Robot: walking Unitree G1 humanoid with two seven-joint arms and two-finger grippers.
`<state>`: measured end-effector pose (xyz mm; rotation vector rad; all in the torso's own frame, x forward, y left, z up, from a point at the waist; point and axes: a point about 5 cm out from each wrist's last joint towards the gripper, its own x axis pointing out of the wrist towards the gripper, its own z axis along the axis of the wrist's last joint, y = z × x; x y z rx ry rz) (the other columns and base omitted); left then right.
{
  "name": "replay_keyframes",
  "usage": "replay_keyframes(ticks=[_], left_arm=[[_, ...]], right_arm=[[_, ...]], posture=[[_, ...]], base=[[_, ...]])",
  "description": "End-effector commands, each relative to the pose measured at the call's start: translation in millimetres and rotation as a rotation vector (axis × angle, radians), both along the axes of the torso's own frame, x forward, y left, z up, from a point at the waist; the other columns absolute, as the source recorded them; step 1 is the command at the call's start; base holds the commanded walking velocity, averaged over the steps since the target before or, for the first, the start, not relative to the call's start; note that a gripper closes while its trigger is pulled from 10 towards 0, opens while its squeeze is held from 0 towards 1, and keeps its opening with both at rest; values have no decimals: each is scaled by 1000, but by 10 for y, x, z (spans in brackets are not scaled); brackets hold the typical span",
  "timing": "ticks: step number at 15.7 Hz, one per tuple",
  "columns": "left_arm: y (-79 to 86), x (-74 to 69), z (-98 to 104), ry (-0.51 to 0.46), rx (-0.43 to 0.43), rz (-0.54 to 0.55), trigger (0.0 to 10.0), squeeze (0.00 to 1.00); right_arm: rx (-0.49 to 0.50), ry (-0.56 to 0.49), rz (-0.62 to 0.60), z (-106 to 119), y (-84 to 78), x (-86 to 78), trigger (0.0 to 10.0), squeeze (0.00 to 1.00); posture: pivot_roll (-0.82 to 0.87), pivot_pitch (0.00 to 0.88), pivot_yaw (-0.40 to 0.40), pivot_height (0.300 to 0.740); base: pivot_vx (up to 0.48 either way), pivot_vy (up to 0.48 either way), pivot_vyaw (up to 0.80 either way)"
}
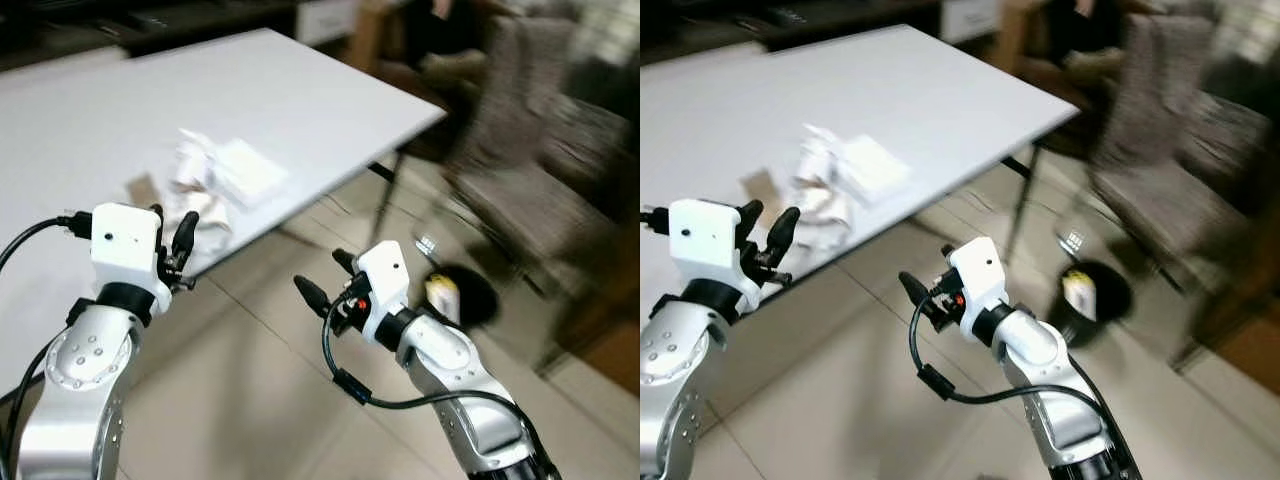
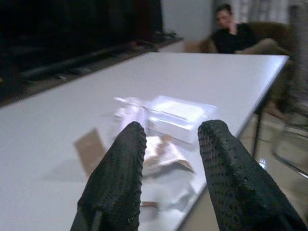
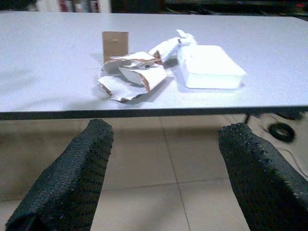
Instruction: Picking trash to rubbish bin
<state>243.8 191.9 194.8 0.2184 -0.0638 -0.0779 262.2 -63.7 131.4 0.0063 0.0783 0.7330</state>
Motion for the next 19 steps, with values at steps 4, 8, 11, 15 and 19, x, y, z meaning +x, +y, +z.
replay_keyframes(ticks=[4,8,11,15,19], left_arm=[[10,-65,-20,22,24,13,10000,0],[1,-72,-25,36,40,-7,10000,0],[-88,0,-27,48,40,-82,10000,0],[-116,64,-36,69,59,-120,10000,0],[-175,151,-41,150,81,-279,10000,0]], right_arm=[[5,-1,25,-11,12,18,10000,0],[22,-28,10,48,20,60,10000,0],[26,-87,-40,313,-122,159,10000,0],[-146,-38,61,411,-254,220,10000,0],[-170,81,-14,474,-508,411,10000,1000]], posture=[[78,53,-93,740],[66,55,-77,740],[40,59,-51,740],[19,57,-34,740],[8,57,-26,740]], base=[[370,0,800],[371,0,800],[370,0,0],[366,0,0],[80,0,0]])
